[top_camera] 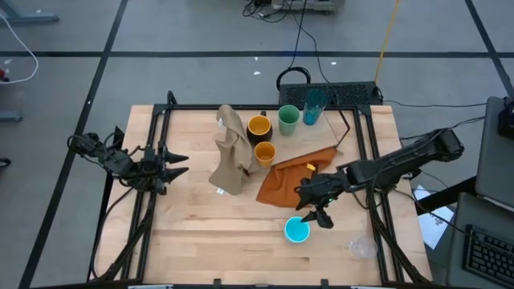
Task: Stack small to large cups/mugs on shelf
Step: Put the light blue mug on the shelf
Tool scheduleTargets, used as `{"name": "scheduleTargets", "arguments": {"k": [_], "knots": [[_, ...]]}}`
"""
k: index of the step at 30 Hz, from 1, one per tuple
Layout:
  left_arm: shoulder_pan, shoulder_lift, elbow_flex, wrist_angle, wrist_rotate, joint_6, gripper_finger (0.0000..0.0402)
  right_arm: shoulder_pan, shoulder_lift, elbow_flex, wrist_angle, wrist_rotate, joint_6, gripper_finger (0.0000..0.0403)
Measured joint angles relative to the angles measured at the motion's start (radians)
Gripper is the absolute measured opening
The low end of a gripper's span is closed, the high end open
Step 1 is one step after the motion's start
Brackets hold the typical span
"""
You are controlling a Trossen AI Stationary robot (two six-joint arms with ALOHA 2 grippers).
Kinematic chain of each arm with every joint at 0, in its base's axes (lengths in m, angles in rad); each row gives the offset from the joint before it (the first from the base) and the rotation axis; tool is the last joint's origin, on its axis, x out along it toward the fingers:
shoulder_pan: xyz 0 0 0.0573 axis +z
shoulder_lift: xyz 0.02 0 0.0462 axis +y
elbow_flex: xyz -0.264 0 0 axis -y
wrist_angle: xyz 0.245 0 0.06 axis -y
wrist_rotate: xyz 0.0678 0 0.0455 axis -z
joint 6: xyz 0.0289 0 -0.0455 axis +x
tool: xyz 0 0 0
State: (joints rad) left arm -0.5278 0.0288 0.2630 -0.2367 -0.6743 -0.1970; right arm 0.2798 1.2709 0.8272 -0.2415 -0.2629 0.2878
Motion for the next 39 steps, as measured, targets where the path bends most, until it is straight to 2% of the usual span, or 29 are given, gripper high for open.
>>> {"name": "scheduleTargets", "arguments": {"k": [24, 34, 39], "knots": [[0.0, 0.0, 0.0, -0.03, 0.016, 0.008, 0.0191, 0.01, 0.201, 0.0, 0.1, -0.03, 0.048, 0.0212], [0.0, 0.0, 0.0, -0.032, 0.021, 0.005, 0.0191, 0.01, 0.215, 0.0, 0.102, -0.029, 0.045, 0.0211], [0.0, 0.0, 0.0, -0.04, 0.021, 0.001, 0.0191, 0.01, 0.216, 0.0, 0.102, -0.025, 0.052, 0.0188]]}}
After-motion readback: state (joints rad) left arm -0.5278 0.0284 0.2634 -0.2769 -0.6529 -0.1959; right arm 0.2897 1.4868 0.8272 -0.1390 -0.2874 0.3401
